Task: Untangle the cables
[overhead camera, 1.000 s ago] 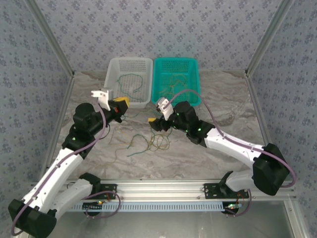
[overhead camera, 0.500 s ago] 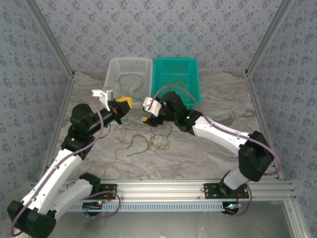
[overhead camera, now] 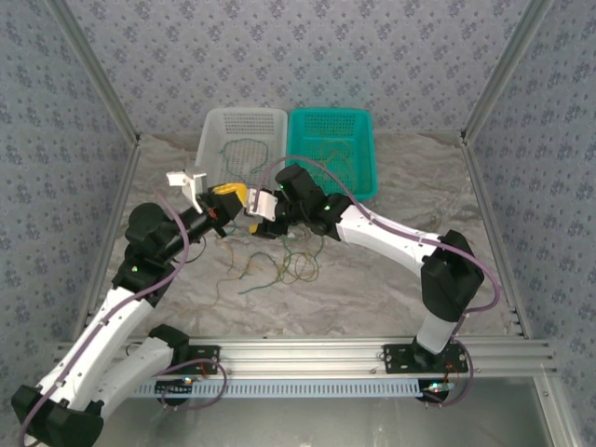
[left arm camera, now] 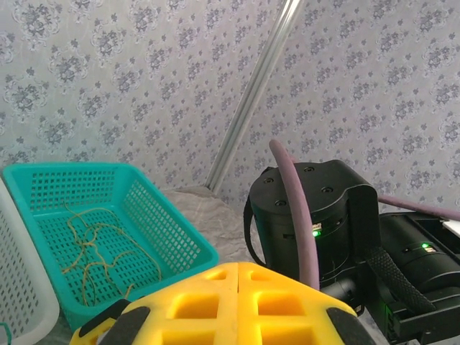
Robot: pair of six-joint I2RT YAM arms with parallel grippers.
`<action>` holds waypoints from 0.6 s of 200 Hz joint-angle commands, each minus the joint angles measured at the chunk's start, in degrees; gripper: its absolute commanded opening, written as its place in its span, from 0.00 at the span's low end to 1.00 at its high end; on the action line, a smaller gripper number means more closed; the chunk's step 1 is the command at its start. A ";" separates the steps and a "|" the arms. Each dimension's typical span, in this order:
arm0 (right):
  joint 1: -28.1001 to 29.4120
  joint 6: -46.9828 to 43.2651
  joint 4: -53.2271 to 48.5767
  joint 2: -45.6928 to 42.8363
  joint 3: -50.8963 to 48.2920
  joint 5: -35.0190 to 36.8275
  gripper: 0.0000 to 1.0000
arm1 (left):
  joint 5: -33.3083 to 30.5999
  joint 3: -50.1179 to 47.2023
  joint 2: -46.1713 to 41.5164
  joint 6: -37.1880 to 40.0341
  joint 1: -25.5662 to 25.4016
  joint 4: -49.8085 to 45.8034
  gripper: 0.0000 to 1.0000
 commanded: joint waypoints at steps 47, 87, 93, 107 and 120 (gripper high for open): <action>-2.06 6.09 -3.01 -3.78 -2.07 -13.94 0.66 | -1.62 -0.27 0.44 0.14 -0.40 3.48 0.00; -1.18 6.31 -3.76 -1.95 -1.00 -13.93 0.68 | -1.03 -0.77 1.53 -1.51 -0.39 6.10 0.00; -1.02 6.02 -3.63 -1.16 -0.54 -13.56 0.68 | -0.88 -0.88 1.60 -1.79 -0.39 6.57 0.00; -0.79 5.39 -4.11 1.30 0.93 -13.13 0.64 | -1.04 -0.94 1.53 -1.93 -0.38 7.06 0.00; -0.79 4.99 -3.87 2.94 1.75 -11.71 0.55 | -1.05 -0.75 1.24 -1.97 -0.39 6.89 0.00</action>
